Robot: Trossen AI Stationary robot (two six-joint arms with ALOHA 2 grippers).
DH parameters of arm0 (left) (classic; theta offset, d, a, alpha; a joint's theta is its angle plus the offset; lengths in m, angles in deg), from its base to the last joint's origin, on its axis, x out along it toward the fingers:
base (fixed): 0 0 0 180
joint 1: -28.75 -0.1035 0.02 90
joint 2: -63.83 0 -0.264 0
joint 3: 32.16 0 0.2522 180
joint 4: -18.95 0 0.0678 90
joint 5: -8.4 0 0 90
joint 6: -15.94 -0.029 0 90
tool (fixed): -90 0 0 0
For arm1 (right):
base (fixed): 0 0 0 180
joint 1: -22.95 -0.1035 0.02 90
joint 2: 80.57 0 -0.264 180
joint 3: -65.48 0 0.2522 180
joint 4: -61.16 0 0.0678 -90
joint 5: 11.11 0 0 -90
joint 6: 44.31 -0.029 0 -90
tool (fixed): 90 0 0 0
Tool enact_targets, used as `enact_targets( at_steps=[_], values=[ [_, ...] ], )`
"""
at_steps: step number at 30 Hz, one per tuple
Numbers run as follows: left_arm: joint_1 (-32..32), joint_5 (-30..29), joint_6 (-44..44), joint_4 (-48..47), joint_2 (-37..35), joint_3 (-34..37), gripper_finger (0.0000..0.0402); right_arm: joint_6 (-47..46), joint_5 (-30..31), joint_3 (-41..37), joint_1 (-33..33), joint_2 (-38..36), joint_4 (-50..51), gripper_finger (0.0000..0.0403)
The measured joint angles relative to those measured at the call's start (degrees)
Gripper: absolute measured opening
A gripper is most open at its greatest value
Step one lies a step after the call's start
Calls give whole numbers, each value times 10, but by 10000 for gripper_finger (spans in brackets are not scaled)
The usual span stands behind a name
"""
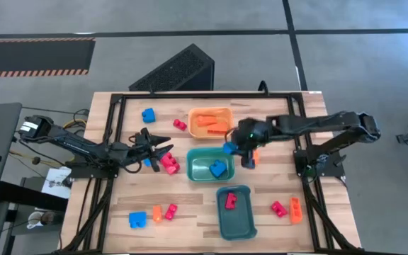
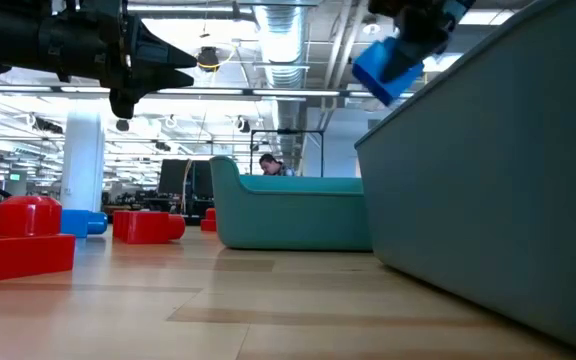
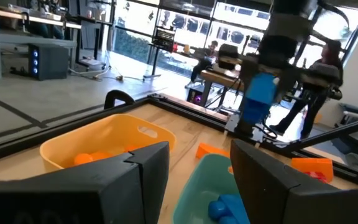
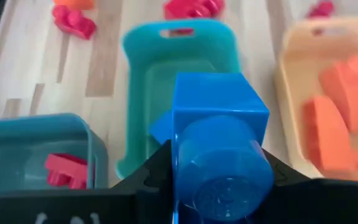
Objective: Sort & place blocks by color
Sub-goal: Put the blue game piece into the green bin, then put the red game piece into the blue bin
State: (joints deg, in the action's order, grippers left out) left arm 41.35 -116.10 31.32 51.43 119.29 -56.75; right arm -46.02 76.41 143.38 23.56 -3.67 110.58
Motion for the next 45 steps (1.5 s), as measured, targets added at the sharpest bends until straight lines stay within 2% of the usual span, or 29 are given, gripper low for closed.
enact_targets(
  at_steps=[5,8,11,15,19,27,31,38,45],
  values=[
    [0,1,5,2,0,0,159,6,23,0,-31,49,-59,133],
    [0,2,5,2,0,0,159,6,23,0,-31,85,-69,154],
    [0,2,5,2,0,0,159,5,8,0,-26,119,-69,161],
    [0,1,4,-1,0,0,159,-3,-17,0,-24,153,-85,147],
    [0,-5,2,-4,0,0,159,-45,-18,0,-16,173,-104,153],
    [0,-5,0,-5,0,0,159,-68,-20,3,-9,175,-107,266],
    [0,-4,0,-5,0,0,159,-75,-22,28,-11,175,-86,302],
    [0,-4,0,-5,0,0,159,-76,-22,83,-30,160,-60,316],
    [0,-3,0,-18,0,0,159,-68,-21,90,-65,107,-128,306]
  ],
)
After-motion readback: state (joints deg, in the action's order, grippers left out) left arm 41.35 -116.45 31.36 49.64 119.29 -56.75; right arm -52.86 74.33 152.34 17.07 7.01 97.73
